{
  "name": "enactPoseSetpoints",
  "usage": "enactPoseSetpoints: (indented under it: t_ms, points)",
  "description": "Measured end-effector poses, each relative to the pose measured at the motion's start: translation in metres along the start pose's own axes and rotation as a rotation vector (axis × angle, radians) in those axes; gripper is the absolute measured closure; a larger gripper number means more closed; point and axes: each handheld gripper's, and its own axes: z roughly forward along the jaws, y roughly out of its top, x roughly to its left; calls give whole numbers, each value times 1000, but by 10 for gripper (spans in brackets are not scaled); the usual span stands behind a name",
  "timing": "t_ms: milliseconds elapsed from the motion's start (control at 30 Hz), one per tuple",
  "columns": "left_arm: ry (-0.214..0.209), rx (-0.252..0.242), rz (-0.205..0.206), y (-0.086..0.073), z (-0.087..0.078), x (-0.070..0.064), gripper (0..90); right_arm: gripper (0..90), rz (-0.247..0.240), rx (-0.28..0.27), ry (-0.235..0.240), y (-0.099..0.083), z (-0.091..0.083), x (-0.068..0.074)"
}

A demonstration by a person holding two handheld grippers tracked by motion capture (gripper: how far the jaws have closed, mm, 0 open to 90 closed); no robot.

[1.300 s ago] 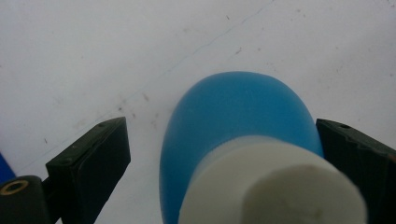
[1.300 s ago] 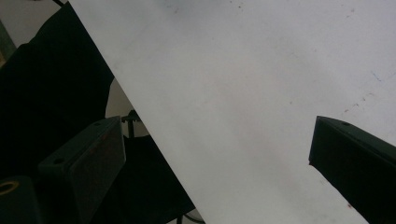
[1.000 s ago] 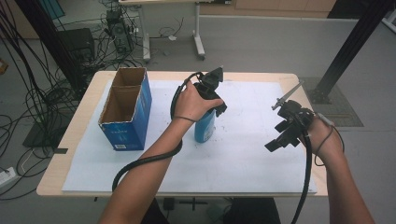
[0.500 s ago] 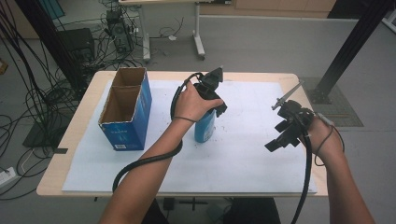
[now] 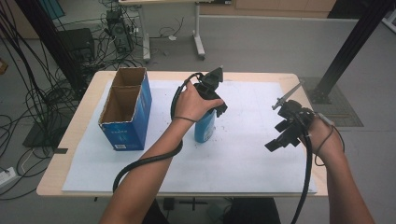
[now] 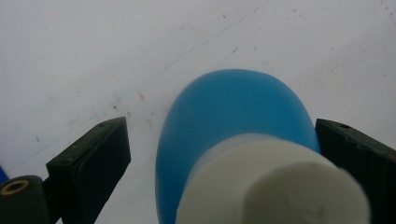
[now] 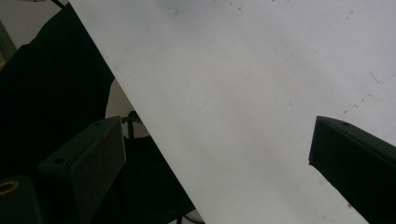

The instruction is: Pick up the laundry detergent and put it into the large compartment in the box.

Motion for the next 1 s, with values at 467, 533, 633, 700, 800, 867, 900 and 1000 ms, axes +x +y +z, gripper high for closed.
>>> enactPoseSetpoints:
  t_ms: [467,533,633,700,800,867,900,1000]
  points:
    - [-3,-6,-5,-1,-2,0,59,35,6,2,-2,0,0,1]
    - [-4,-4,-4,-1,-2,1,60,35,7,4,-3,0,-1,1]
    - [-4,-8,-12,-1,-3,1,60,35,8,4,-3,1,-1,2]
    - [-5,-7,-14,-1,-3,1,59,35,7,5,-4,1,-1,2]
    - [-8,-5,-16,0,-3,1,61,35,8,6,-5,1,-1,2]
    - [-9,-9,-18,0,-3,2,63,35,7,5,-5,1,-1,2]
    - [-8,-10,-18,0,-3,2,64,35,7,5,-5,1,-1,2]
    - [-11,-13,-20,0,-3,2,67,35,6,4,-5,1,-1,1]
